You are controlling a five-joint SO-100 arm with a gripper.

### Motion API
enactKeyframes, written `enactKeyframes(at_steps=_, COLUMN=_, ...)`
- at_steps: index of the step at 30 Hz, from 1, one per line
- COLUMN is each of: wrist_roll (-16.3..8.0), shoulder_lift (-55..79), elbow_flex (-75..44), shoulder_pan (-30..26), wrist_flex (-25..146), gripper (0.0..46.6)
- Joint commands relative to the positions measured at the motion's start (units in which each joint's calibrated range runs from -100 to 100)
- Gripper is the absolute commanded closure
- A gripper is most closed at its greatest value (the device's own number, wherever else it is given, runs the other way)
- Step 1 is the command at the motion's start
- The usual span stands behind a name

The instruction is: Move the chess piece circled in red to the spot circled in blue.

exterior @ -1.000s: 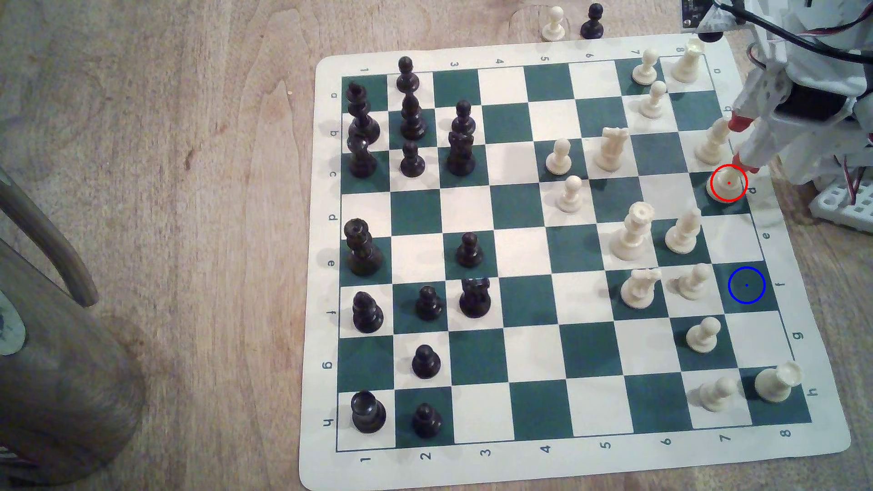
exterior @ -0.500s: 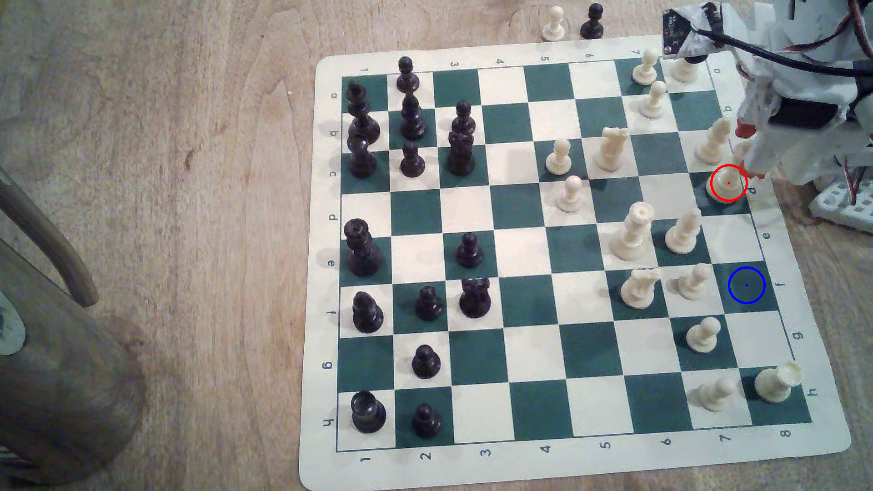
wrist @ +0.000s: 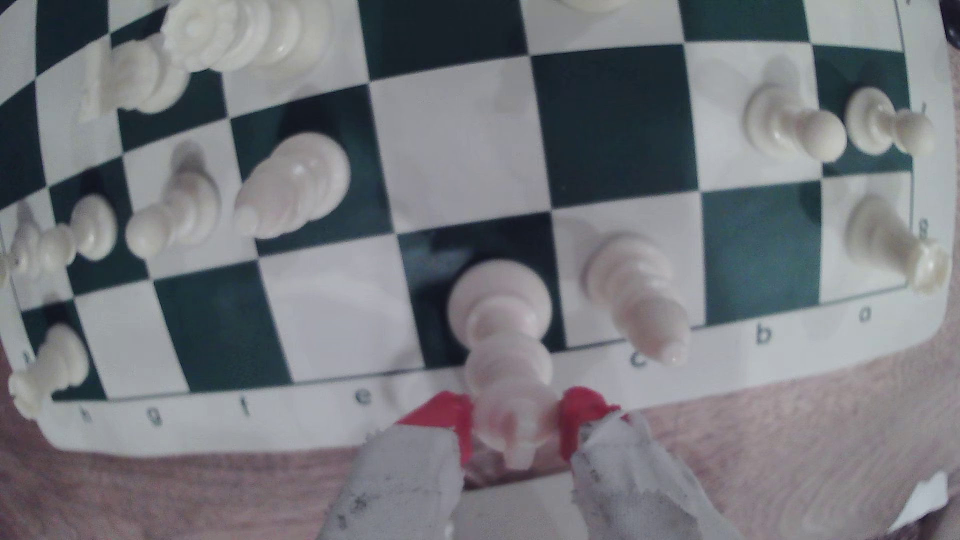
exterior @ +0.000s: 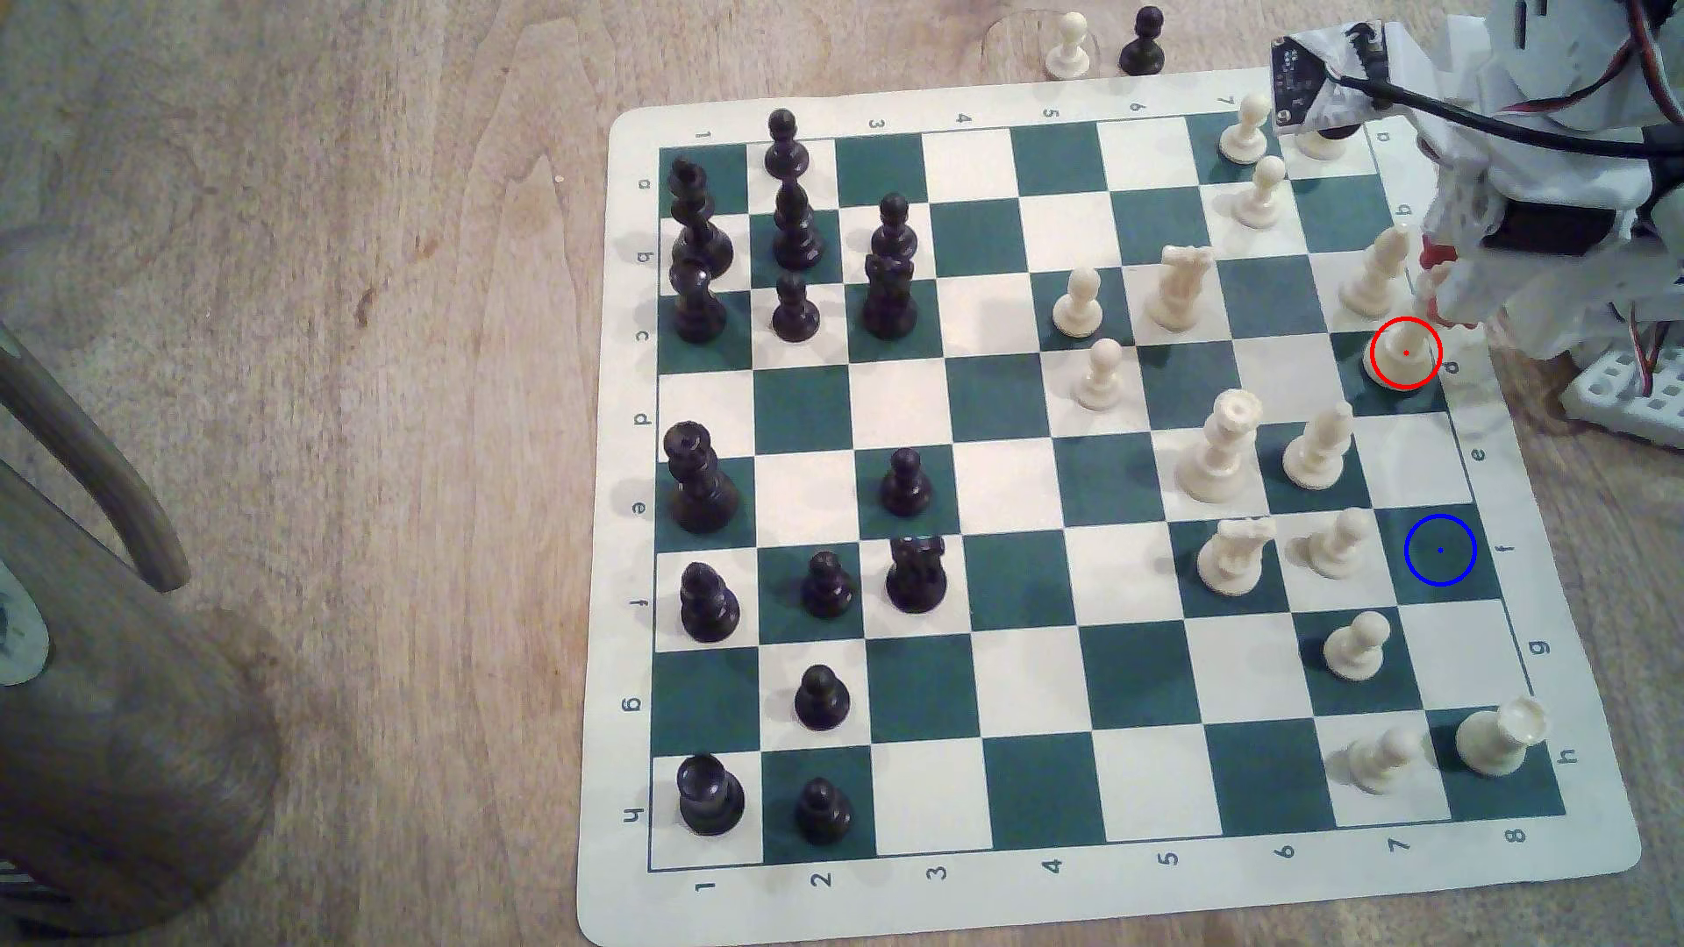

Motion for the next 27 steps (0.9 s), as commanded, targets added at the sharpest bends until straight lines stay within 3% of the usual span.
enactKeyframes(at_steps=1, wrist_roll=0.3, shoulder_lift=1.0, elbow_flex=-0.7, shoulder_pan=-1.1, wrist_flex=-0.2, gripper=46.4)
enactKeyframes(at_steps=7, wrist_roll=0.5, shoulder_lift=-0.8, elbow_flex=-3.4, shoulder_pan=-1.5, wrist_flex=1.1, gripper=46.4)
enactKeyframes(at_steps=14, wrist_roll=-0.7, shoulder_lift=-0.9, elbow_flex=-15.8, shoulder_pan=-3.8, wrist_flex=4.3, gripper=46.4)
enactKeyframes(at_steps=18, wrist_roll=-3.0, shoulder_lift=1.6, elbow_flex=-21.7, shoulder_pan=-8.8, wrist_flex=5.5, gripper=46.4)
enactKeyframes(at_steps=24, wrist_roll=-8.2, shoulder_lift=9.6, elbow_flex=-21.9, shoulder_pan=-23.2, wrist_flex=1.5, gripper=46.4)
enactKeyframes(at_steps=27, wrist_roll=-8.7, shoulder_lift=12.8, elbow_flex=-21.9, shoulder_pan=-25.0, wrist_flex=-0.9, gripper=46.4)
